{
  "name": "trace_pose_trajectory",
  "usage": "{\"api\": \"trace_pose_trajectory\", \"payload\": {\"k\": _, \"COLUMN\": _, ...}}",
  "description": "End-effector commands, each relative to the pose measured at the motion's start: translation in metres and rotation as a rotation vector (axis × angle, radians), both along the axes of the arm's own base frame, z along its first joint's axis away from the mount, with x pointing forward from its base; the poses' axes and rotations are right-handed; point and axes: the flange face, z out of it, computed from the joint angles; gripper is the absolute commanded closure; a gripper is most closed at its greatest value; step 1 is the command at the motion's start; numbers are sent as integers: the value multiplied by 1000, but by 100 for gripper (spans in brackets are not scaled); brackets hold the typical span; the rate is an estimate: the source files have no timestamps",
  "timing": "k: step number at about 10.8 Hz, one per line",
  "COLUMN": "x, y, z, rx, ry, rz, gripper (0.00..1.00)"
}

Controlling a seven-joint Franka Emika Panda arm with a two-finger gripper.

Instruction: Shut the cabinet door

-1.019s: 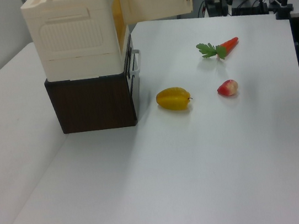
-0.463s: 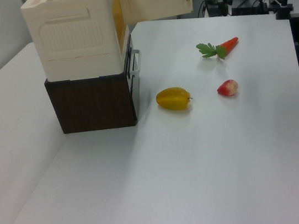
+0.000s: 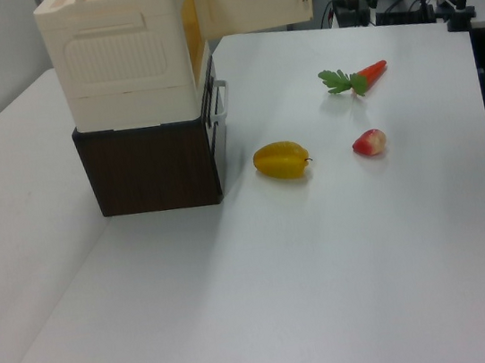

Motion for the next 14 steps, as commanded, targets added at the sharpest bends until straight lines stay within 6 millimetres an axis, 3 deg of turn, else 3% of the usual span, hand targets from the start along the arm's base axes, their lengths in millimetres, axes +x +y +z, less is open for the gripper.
{"api": "trace_pose_trajectory", "payload": {"k": 1, "x": -1, "y": -47, "z": 8, "rx": -24, "ry": -116, "rz": 169, "gripper": 100}}
{"api": "trace_pose_trajectory", "payload": {"k": 4, "x": 10, "y": -82, "z": 18, "rx": -83, "ry": -284, "rz": 302, "gripper": 100}}
{"api": "trace_pose_trajectory", "payload": {"k": 7, "x": 38, "y": -91, "z": 10, "rx": -187, "ry": -417, "rz": 322, "gripper": 100}}
{"api": "trace_pose_trajectory", "payload": {"k": 9, "x": 50, "y": -74, "z": 6, "rx": -171, "ry": -468, "rz": 341, "gripper": 100}}
{"api": "trace_pose_trajectory", "payload": {"k": 14, "x": 68, "y": 20, "z": -1, "rx": -61, "ry": -475, "rz": 487, "gripper": 100}}
